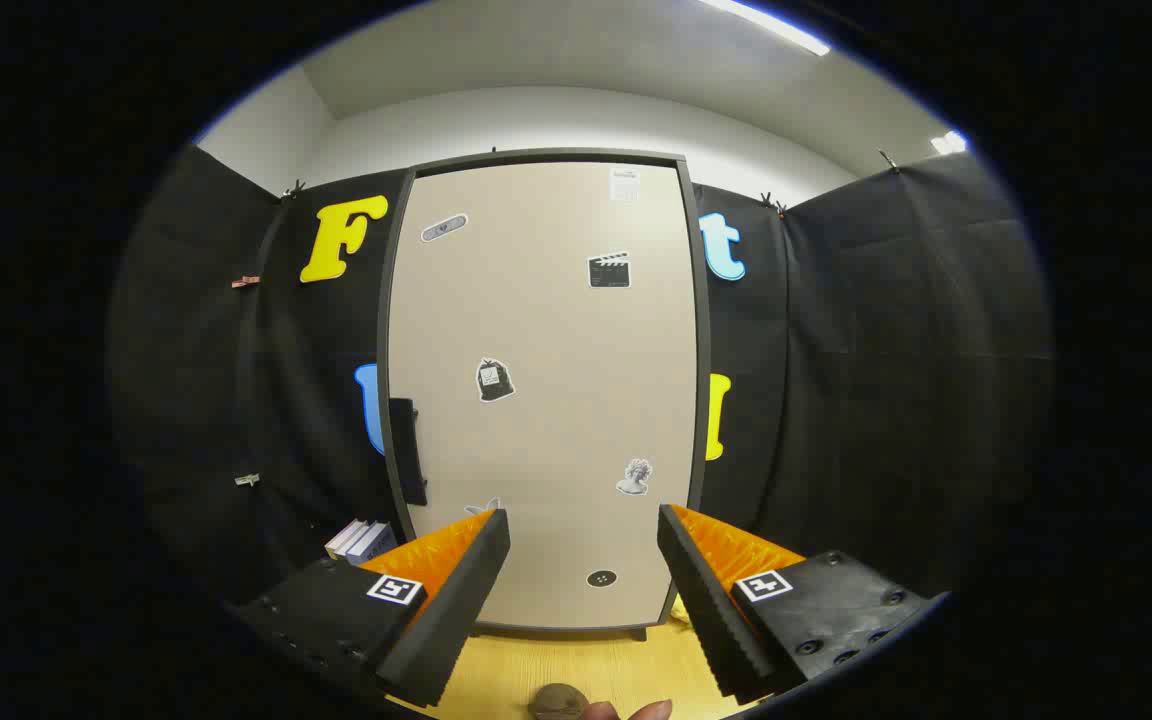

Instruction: Open the shoe cabinet door, grab the shoes and put them into the shoe cabinet, then close the shoe cabinet door.

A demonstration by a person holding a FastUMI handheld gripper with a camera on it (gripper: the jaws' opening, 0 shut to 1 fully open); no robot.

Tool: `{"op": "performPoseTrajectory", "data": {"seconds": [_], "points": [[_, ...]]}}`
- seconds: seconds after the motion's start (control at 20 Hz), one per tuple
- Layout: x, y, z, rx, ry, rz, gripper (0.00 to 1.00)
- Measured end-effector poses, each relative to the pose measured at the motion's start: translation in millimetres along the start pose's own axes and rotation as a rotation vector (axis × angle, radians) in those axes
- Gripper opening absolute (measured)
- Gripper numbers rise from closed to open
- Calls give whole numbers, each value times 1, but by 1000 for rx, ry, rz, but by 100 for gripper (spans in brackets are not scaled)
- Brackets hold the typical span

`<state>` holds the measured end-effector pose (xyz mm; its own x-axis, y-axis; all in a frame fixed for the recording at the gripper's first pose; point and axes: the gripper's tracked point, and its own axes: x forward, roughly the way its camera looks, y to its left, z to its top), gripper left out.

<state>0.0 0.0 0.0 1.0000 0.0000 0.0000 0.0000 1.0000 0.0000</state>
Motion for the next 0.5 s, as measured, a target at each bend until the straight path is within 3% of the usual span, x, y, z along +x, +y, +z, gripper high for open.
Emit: {"op": "performPoseTrajectory", "data": {"seconds": [0.5], "points": [[-1, -3, -1, -12, 9, -7, 97]]}}
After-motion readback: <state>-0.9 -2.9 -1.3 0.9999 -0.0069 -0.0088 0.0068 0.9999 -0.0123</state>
